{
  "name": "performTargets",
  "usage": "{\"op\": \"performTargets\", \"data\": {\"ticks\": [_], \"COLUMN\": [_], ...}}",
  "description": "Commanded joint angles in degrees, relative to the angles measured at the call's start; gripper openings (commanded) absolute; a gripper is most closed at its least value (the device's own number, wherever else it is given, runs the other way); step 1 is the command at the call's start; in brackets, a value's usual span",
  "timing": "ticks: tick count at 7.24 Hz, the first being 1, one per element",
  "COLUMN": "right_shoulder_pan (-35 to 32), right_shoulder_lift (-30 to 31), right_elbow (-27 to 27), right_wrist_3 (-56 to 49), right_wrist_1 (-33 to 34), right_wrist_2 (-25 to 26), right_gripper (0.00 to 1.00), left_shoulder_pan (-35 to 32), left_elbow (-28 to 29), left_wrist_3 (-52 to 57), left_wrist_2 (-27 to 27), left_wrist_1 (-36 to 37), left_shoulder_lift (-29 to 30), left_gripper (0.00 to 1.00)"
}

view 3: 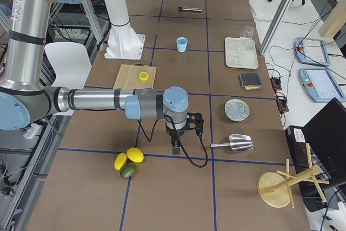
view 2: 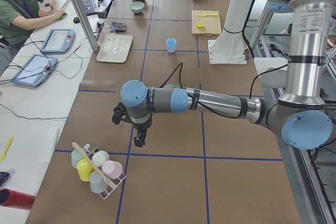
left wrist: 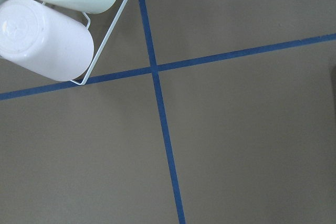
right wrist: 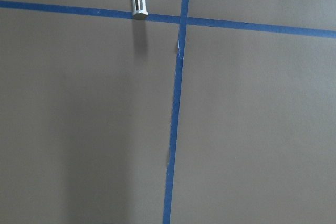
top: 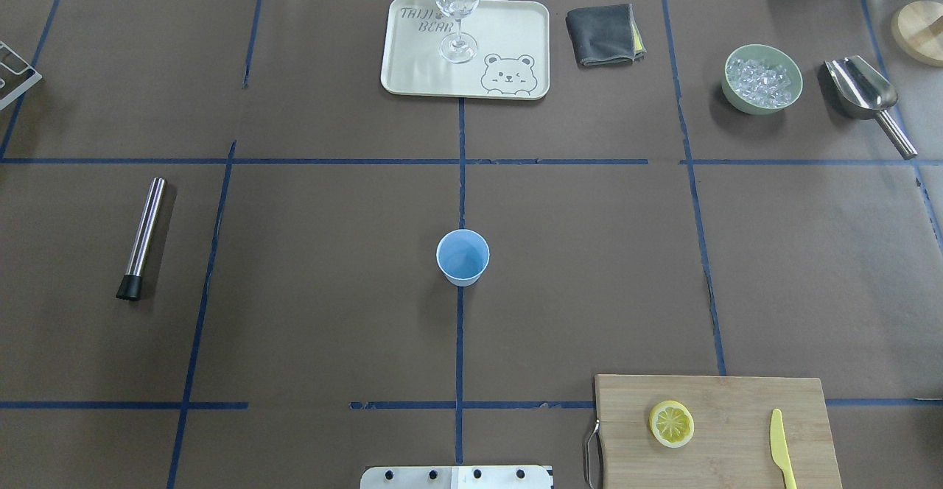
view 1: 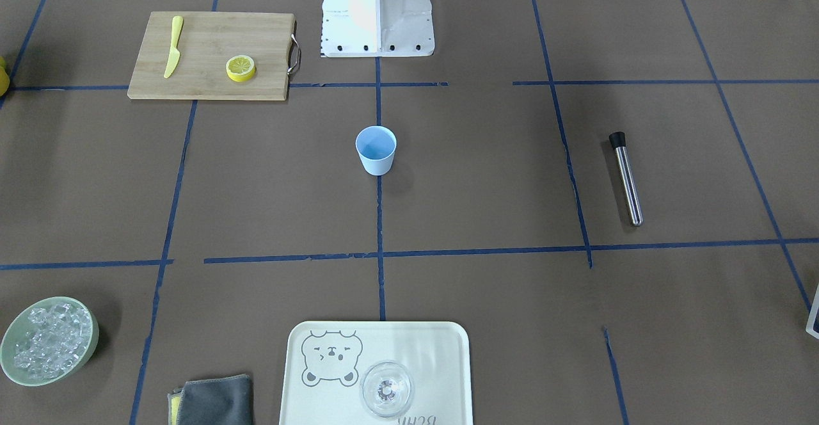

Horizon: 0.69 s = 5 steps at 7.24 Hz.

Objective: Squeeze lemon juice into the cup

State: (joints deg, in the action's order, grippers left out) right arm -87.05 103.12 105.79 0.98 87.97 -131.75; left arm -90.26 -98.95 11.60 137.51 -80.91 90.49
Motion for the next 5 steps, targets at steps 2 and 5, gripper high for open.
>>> {"op": "performTargets", "data": {"ticks": [2, 5], "right_shoulder_pan": [0.2, 0.2], "right_shoulder_lift": [0.3, -1.0], "right_elbow": [-0.1, -0.2], "right_wrist_3": [-0.2, 0.9], "right_wrist_1": [-2.3, -6.4], "right_wrist_2": [-0.3, -0.4], "right_gripper": [1.0, 1.0], "left_shoulder_pan": [0.1, 0.3], "left_elbow": [-1.8, -3.3], "left_wrist_3": [0.1, 0.1], "left_wrist_2": [-0.5, -4.0], "left_wrist_1": [0.0, -5.4], "left_shoulder_lift": [0.0, 0.1], "left_gripper": [1.0, 1.0]}}
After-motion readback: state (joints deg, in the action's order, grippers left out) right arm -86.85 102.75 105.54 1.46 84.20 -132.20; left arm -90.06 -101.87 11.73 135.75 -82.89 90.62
